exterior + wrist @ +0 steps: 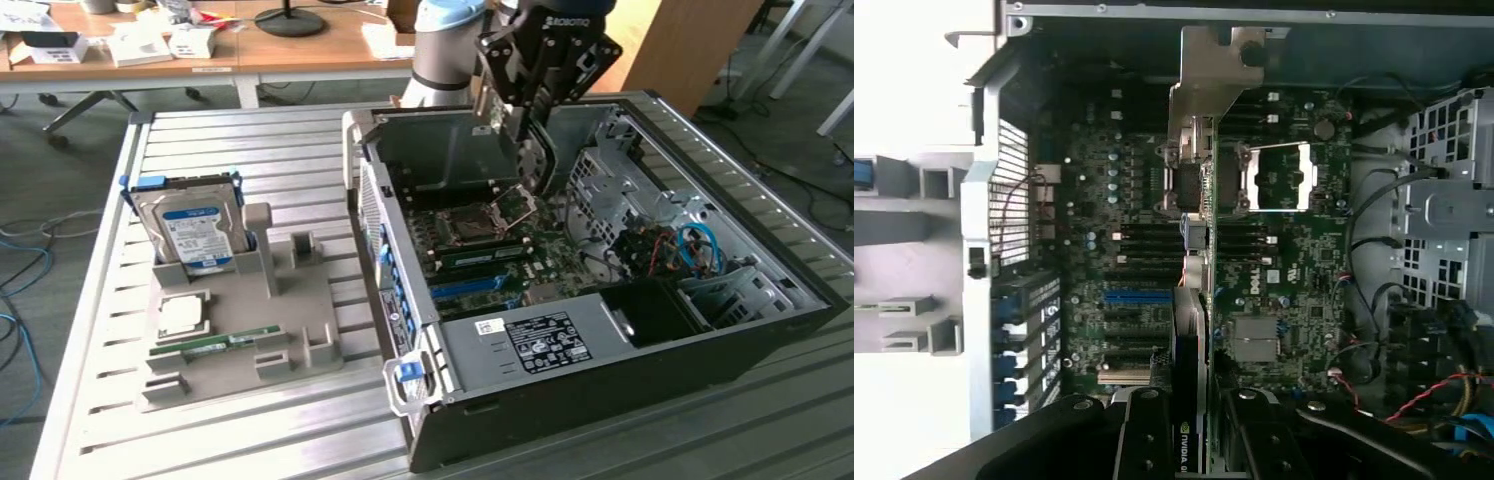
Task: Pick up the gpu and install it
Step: 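Pick up the gpu and move the gpu toward the slot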
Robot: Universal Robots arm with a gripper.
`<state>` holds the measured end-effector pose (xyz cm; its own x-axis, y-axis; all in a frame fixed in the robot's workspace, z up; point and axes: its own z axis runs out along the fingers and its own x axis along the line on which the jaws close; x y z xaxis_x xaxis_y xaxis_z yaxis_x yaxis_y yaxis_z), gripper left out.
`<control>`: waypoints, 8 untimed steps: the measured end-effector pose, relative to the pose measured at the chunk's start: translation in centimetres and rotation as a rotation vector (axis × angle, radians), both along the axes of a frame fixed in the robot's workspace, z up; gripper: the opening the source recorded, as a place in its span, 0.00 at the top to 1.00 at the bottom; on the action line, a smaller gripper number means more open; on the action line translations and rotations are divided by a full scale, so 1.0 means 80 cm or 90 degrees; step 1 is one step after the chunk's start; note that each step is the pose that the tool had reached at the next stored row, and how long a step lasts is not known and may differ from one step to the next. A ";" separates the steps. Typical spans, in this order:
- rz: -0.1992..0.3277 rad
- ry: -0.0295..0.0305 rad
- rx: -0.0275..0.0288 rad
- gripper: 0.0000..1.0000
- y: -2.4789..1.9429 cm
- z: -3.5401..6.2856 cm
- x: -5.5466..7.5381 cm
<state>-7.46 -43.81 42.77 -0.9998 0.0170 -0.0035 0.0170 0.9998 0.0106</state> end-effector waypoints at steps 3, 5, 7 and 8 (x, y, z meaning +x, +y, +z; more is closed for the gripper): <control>0.000 0.0000 0.0000 0.74 0.0000 0.000 0.014; 0.000 0.0000 0.0000 0.74 0.0000 0.000 0.022; 0.000 0.0000 0.0000 0.74 0.0000 0.000 0.031; 0.000 0.0000 0.0000 0.74 0.0000 0.000 0.035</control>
<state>-4.64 -43.81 42.77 -0.9999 0.0170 -0.0035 0.0169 0.9998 0.0107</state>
